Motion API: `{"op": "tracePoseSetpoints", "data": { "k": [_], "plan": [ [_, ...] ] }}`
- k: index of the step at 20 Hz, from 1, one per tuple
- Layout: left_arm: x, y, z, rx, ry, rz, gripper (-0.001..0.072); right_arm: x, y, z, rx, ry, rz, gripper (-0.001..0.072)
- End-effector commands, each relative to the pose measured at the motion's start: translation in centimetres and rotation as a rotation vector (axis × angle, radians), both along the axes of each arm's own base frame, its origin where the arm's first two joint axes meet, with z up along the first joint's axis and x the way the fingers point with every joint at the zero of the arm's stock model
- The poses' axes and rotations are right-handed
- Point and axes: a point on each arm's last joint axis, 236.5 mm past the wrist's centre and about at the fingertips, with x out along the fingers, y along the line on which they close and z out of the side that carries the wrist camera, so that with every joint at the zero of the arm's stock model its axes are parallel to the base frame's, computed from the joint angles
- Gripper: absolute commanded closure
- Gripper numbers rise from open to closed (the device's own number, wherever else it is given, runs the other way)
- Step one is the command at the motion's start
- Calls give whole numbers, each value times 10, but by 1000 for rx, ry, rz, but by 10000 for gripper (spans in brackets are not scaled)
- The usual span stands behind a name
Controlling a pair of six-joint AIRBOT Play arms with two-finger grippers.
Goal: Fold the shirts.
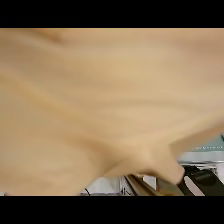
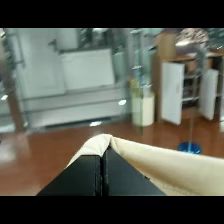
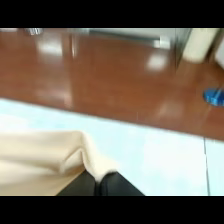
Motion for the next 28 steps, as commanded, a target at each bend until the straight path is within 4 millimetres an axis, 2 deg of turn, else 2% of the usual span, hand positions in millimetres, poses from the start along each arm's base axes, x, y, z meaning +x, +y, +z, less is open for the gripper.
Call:
{"op": "tracePoseSetpoints", "data": {
  "k": [1, 4, 6, 8, 9, 12, 15, 17, 18, 19, 20, 21, 22, 23, 25, 26, 27, 28],
  "plan": [
    [39, 19, -90, -39, 274, 38, 689, 4, 0, -107, 15, 299, -37, 685],
    [83, 21, -225, -130, 602, -1, 688, 21, 15, -217, 42, 529, -35, 685],
    [103, 12, -303, -234, 761, -34, 689, 41, 19, -284, 62, 614, -63, 686],
    [120, 1, -367, -322, 878, -54, 689, 64, 21, -340, 76, 671, -94, 687],
    [127, -4, -393, -352, 928, -59, 689, 76, 24, -363, 80, 703, -104, 686],
    [158, -15, -451, -394, 1036, -51, 689, 124, 23, -409, 65, 763, -131, 686],
    [183, -28, -483, -523, 1108, -57, 688, 173, 6, -445, 144, 856, -217, 686],
    [192, -37, -498, -615, 1153, -69, 683, 196, 4, -458, 216, 908, -211, 686],
    [194, -40, -503, -638, 1173, -73, 555, 206, 7, -460, 262, 922, -201, 652],
    [194, -41, -508, -638, 1190, -75, 249, 215, 9, -459, 310, 928, -191, 453],
    [192, -40, -510, -628, 1203, -83, 199, 222, 10, -454, 336, 926, -169, 293],
    [191, -32, -506, -602, 1212, -90, 199, 226, 5, -444, 334, 922, -146, 303],
    [190, -20, -498, -601, 1218, -91, 200, 227, -7, -431, 316, 921, -135, 303],
    [188, -5, -486, -604, 1218, -98, 199, 224, -29, -416, 290, 918, -147, 303],
    [180, 34, -467, -629, 1190, -70, 199, 209, -91, -391, 267, 877, -266, 303],
    [171, 49, -464, -651, 1189, -49, 200, 197, -120, -384, 279, 859, -338, 306],
    [156, 54, -468, -676, 1218, -46, 200, 181, -146, -382, 314, 838, -413, 306],
    [138, 46, -480, -698, 1281, -68, 200, 166, -163, -388, 359, 825, -479, 306]
  ]
}}
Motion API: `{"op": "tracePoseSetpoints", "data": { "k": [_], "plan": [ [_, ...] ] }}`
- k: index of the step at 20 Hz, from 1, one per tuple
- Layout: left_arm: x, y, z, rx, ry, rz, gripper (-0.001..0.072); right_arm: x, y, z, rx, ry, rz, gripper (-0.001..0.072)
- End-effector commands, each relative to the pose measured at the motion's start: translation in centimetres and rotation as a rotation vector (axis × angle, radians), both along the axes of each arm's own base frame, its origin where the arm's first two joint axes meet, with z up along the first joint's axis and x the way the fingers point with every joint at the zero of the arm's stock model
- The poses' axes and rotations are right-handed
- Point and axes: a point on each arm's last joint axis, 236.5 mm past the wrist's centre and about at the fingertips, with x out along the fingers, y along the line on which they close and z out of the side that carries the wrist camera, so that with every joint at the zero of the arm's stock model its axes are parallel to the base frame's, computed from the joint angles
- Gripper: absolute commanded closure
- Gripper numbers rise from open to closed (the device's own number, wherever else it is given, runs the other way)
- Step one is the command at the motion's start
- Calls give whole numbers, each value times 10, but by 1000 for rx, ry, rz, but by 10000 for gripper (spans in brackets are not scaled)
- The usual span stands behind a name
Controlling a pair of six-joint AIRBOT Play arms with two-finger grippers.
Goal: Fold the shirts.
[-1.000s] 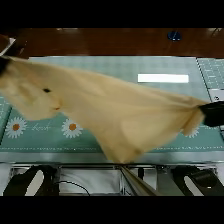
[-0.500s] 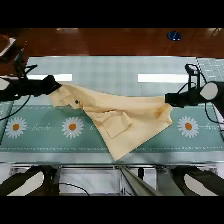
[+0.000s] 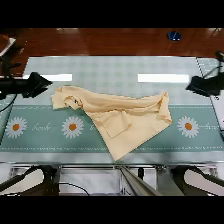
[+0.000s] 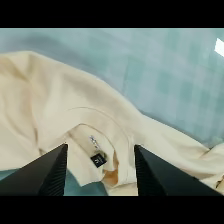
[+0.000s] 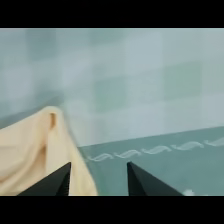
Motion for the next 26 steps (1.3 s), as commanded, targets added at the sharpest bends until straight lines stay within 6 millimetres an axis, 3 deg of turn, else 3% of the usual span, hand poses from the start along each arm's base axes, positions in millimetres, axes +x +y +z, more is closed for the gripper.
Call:
{"op": "tracePoseSetpoints", "data": {
  "k": [1, 3, 5, 8, 16, 22, 26],
  "plan": [
    [-60, -12, -23, -113, 159, -75, 200, -51, -64, -6, 17, -2, -221, 306],
    [-94, -67, -57, -240, 233, -157, 200, -80, -52, -43, 112, 11, -310, 307],
    [-105, -113, -73, -346, 220, -169, 200, -100, -26, -77, 186, 48, -314, 307],
    [-100, -144, -95, -317, 209, -173, 201, -111, -1, -96, 261, 65, -291, 307],
    [-73, -183, -124, -242, 233, -254, 202, -111, 5, -96, 270, 66, -260, 307],
    [-16, -173, -104, -245, 149, -218, 202, -112, 6, -96, 273, 68, -258, 307],
    [1, -176, -101, -268, 156, -221, 214, -111, 5, -96, 271, 65, -260, 307]
  ]
}}
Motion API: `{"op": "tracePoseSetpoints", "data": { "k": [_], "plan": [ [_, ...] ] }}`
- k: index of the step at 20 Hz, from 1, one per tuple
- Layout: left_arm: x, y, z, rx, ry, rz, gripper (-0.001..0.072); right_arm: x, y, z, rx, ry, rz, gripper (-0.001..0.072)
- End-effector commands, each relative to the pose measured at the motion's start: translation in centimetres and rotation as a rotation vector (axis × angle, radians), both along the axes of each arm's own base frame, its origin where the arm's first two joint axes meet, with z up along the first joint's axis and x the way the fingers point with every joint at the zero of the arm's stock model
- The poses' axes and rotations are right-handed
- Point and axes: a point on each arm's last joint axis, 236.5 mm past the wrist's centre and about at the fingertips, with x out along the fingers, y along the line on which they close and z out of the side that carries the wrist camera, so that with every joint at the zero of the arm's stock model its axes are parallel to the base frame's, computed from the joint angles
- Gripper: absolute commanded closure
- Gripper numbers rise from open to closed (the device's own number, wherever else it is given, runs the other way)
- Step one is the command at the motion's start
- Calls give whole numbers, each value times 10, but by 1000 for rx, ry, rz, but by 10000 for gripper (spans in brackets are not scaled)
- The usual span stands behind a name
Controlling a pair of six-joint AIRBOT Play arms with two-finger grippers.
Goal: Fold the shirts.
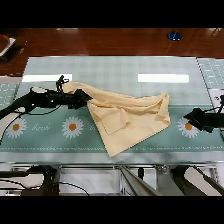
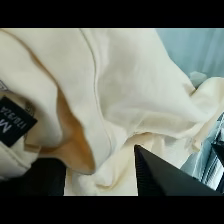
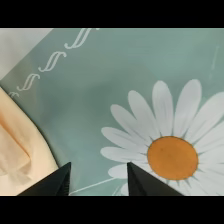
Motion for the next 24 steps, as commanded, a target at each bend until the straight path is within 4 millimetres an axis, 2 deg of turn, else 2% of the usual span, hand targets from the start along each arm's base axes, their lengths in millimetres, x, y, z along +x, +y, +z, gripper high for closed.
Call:
{"op": "tracePoseSetpoints", "data": {
  "k": [1, 2, 3, 5, 7, 11, 15, 16, 17, 18, 19, 20, 21, 22, 23, 24],
  "plan": [
    [14, -3, 2, -28, 27, 4, 328, 0, 0, 0, 1, -2, -2, 307],
    [15, -4, 0, -37, 44, 8, 597, 0, 0, 0, 1, -2, -2, 307],
    [16, -6, 0, -34, 35, -2, 689, 0, 0, 0, 1, -2, -2, 307],
    [20, -6, 1, -24, 21, 1, 689, 3, 3, 1, 15, -10, -2, 307],
    [20, -5, 0, -21, 21, -1, 689, 4, 16, -3, 27, 3, 47, 307],
    [19, -6, 1, -24, 22, -4, 689, 5, 70, -27, 95, 78, 200, 307],
    [19, -6, 1, -24, 22, -3, 689, 23, 111, -39, 146, 73, 255, 308],
    [19, -6, 1, -24, 22, -3, 689, 29, 120, -38, 154, 63, 275, 338],
    [19, -6, 1, -24, 22, -3, 689, 37, 126, -36, 150, 51, 303, 473],
    [20, -6, 4, -28, 18, -5, 689, 45, 131, -29, 145, 30, 335, 679],
    [22, -6, 12, -33, -5, -14, 689, 58, 136, -12, 138, -12, 382, 685],
    [30, -3, 29, -32, -68, -30, 689, 75, 136, 13, 127, -63, 414, 685],
    [43, 4, 56, -32, -142, -14, 689, 97, 133, 48, 96, -141, 444, 685],
    [60, 11, 95, -56, -229, 21, 689, 120, 126, 89, 46, -229, 457, 685],
    [78, 20, 145, -95, -332, 66, 689, 144, 119, 143, -20, -339, 464, 685],
    [92, 33, 212, -143, -467, 116, 689, 162, 114, 199, -82, -455, 468, 685]
  ]
}}
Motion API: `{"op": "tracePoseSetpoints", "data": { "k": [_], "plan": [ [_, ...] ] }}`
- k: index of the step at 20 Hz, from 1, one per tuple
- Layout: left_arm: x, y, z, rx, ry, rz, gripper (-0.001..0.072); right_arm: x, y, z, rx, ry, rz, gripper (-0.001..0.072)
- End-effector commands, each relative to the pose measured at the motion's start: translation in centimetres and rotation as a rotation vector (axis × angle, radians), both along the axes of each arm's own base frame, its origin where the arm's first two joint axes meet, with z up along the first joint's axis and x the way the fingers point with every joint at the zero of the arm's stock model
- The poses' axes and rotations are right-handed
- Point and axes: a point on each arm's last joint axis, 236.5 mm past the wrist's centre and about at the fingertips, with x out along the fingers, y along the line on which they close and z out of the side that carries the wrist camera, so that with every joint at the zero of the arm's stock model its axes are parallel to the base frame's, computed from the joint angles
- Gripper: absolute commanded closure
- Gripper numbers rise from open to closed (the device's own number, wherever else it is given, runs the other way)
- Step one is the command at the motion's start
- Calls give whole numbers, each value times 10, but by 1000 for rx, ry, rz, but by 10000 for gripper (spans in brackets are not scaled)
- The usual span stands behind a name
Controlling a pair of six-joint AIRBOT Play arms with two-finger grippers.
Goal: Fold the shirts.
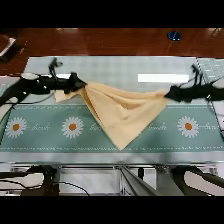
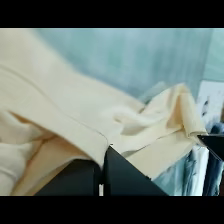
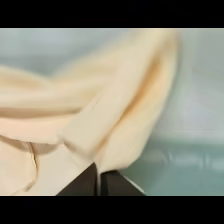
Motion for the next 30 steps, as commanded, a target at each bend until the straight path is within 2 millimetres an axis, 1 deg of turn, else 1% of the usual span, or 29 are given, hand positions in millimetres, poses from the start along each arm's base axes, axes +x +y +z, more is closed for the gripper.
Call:
{"op": "tracePoseSetpoints", "data": {
  "k": [1, 2, 3, 4, 5, 6, 7, 8, 9, 10, 11, 12, 14, 15, 17, 18, 19, 20, 21, 23, 24, 25, 26, 27, 28, 30],
  "plan": [
    [30, 32, 171, -110, -358, 106, 689, 46, -5, 175, -98, -367, 41, 685],
    [26, 44, 229, -113, -484, 126, 689, 44, -5, 237, -141, -498, 55, 685],
    [14, 56, 287, -96, -619, 143, 689, 35, -5, 288, -188, -607, 62, 685],
    [-3, 65, 337, -77, -736, 160, 689, 19, -4, 335, -230, -709, 65, 685],
    [-27, 74, 384, -53, -852, 179, 689, -4, -1, 378, -270, -811, 61, 685],
    [-52, 81, 422, -27, -949, 198, 689, -28, 1, 412, -305, -894, 54, 685],
    [-80, 86, 456, 6, -1044, 221, 689, -55, 3, 439, -343, -969, 40, 685],
    [-109, 91, 483, 57, -1129, 246, 689, -82, 5, 458, -376, -1027, 26, 685],
    [-132, 94, 500, 119, -1193, 274, 689, -105, 5, 470, -411, -1063, 13, 685],
    [-156, 97, 513, 187, -1247, 307, 690, -127, 5, 476, -442, -1083, 5, 685],
    [-177, 101, 520, 276, -1291, 345, 689, -147, 3, 477, -476, -1083, -4, 685],
    [-196, 104, 521, 390, -1315, 378, 689, -165, -4, 474, -526, -1064, -24, 685],
    [-223, 113, 509, 642, -1302, 432, 689, -191, -23, 466, -587, -1005, -107, 685],
    [-234, 120, 502, 736, -1264, 473, 689, -200, -30, 464, -605, -986, -139, 685],
    [-252, 134, 486, 840, -1194, 533, 689, -210, -37, 458, -619, -955, -169, 685],
    [-256, 135, 474, 856, -1164, 524, 689, -210, -36, 453, -613, -934, -164, 685],
    [-255, 132, 457, 836, -1123, 488, 689, -208, -32, 445, -592, -906, -147, 685],
    [-249, 125, 433, 796, -1072, 425, 689, -202, -26, 432, -561, -873, -112, 685],
    [-240, 119, 405, 752, -1001, 363, 689, -195, -17, 416, -523, -830, -69, 685],
    [-214, 111, 332, 670, -809, 255, 689, -174, 1, 373, -439, -727, 37, 685],
    [-201, 107, 292, 628, -711, 207, 689, -163, 7, 346, -401, -664, 83, 685],
    [-189, 102, 254, 585, -621, 166, 689, -151, 8, 319, -368, -604, 100, 685],
    [-176, 96, 215, 532, -531, 130, 689, -137, 6, 287, -344, -541, 99, 685],
    [-163, 92, 180, 488, -456, 119, 689, -123, 2, 258, -326, -490, 90, 685],
    [-148, 89, 147, 450, -389, 125, 689, -109, -2, 224, -310, -430, 88, 685],
    [-116, 85, 93, 412, -288, 150, 689, -78, -11, 160, -274, -312, 61, 686]
  ]
}}
